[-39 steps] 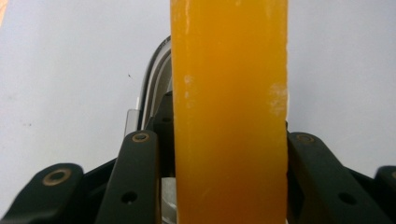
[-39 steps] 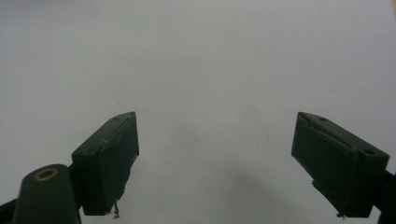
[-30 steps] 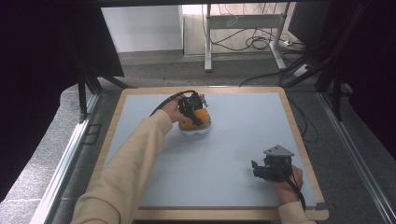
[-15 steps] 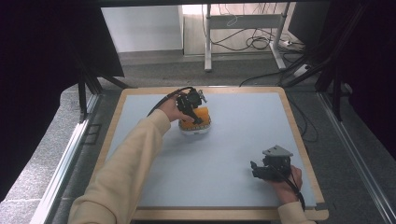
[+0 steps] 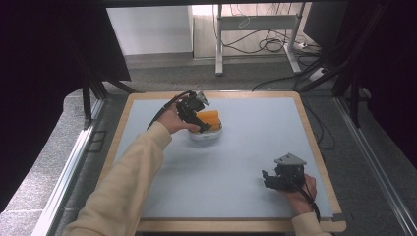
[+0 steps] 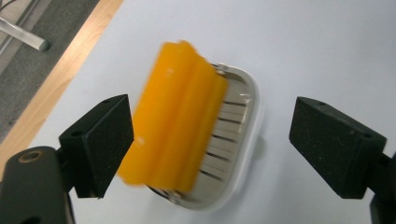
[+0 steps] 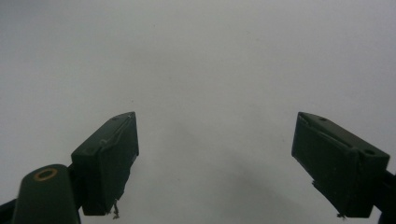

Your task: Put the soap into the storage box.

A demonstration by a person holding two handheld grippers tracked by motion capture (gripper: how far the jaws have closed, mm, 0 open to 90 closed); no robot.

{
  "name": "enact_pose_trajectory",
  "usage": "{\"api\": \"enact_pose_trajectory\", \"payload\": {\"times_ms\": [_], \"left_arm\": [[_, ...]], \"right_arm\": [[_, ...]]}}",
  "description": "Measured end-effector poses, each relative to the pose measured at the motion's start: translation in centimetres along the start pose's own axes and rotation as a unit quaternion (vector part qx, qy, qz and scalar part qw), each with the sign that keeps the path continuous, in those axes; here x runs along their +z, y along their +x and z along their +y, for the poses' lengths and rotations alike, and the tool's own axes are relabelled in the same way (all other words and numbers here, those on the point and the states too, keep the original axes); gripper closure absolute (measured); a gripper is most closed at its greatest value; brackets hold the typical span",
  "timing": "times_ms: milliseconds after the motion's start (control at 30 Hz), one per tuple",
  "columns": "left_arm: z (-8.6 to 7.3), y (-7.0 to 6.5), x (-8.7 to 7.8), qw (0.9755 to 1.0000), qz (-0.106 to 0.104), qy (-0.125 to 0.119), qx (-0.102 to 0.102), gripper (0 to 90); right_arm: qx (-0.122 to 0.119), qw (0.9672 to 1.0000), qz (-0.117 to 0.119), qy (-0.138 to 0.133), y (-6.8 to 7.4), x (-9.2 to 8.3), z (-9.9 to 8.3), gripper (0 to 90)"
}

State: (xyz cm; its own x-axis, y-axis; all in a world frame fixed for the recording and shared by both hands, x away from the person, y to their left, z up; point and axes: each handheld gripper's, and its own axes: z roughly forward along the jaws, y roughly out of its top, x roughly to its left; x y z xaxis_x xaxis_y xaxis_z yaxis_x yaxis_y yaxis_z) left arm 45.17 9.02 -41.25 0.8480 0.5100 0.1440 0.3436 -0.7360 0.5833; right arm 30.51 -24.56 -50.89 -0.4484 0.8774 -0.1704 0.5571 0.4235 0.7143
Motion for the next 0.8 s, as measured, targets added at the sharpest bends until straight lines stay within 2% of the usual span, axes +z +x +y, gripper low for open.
{"api": "enact_pose_trajectory", "payload": {"times_ms": [100, 267, 500, 567, 667, 800], "left_arm": [[-0.8, -0.6, -0.6, 0.9999, -0.003, -0.002, -0.012, 14.6], [-2.7, -1.7, -1.5, 0.9993, 0.006, -0.012, -0.034, 16.9], [-5.9, -3.5, -2.2, 0.9972, 0.008, -0.032, -0.067, 19.0], [-7.0, -4.1, -2.5, 0.9955, 0.010, -0.042, -0.085, 19.3], [-9.0, -5.4, -2.7, 0.9936, 0.011, -0.048, -0.101, 19.4], [-11.6, -6.8, -2.8, 0.9926, 0.017, -0.048, -0.111, 19.1]], "right_arm": [[-0.003, 1.0000, 0.001, -0.001, 0.1, -0.1, 0.0, 15.1], [-0.004, 1.0000, 0.002, -0.006, 0.3, -0.1, 0.1, 15.0], [-0.003, 1.0000, 0.000, -0.006, 0.2, -0.2, 0.1, 15.0], [-0.002, 1.0000, 0.001, -0.006, 0.2, -0.2, 0.0, 15.0], [0.000, 1.0000, 0.000, -0.006, 0.2, -0.2, 0.0, 15.0], [-0.003, 1.0000, 0.002, -0.006, 0.3, -0.2, 0.0, 15.0]]}}
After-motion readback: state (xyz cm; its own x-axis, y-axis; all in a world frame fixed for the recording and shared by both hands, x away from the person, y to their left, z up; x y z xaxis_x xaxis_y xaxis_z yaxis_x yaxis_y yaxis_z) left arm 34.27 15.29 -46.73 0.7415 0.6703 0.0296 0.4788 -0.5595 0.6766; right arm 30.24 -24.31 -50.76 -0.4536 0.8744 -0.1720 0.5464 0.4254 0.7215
